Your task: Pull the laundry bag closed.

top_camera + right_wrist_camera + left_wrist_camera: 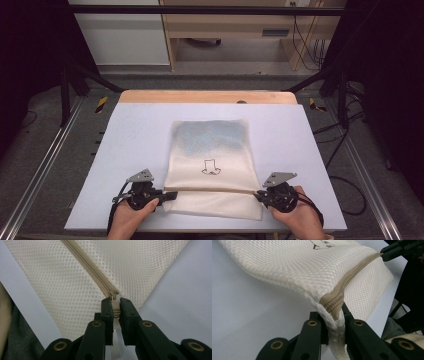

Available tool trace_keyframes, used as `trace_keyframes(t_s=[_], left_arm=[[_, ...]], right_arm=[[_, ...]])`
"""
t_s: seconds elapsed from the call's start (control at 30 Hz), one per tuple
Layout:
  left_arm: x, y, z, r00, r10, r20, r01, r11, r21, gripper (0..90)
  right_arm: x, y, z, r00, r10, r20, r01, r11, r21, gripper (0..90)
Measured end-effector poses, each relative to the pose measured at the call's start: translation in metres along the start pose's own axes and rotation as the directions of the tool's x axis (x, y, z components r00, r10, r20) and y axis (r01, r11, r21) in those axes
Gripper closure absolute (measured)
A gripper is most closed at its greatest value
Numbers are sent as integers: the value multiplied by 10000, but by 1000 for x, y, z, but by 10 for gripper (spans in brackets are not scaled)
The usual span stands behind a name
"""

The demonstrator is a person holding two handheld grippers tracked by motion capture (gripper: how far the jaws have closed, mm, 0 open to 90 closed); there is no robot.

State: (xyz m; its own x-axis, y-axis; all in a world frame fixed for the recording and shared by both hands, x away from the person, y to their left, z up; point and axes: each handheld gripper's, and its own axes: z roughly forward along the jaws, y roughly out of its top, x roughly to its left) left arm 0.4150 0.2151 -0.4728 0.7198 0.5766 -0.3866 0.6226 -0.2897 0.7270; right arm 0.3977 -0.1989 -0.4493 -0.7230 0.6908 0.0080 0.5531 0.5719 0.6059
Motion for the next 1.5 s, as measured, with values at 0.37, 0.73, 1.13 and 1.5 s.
trace_keyframes(t_s=[0.37,0.73,1.13,1.5], left_arm=[[-3,-1,-1,9997,-28,-252,29,10000,36,744],[-9,3,-30,9761,507,-2113,-698,9940,-839,226],[-2,17,-60,9253,1148,-3615,-1564,9838,-878,86],[7,35,-77,9088,1417,-3925,-1843,9802,-729,59]], right_arm=[[2,0,4,10000,-33,-22,33,10000,32,806],[1,13,-2,9923,654,1052,-470,9845,-1692,210],[-7,41,-27,9768,1599,1425,-1036,9349,-3394,78],[-20,64,-44,9683,1852,1674,-1014,9045,-4142,67]])
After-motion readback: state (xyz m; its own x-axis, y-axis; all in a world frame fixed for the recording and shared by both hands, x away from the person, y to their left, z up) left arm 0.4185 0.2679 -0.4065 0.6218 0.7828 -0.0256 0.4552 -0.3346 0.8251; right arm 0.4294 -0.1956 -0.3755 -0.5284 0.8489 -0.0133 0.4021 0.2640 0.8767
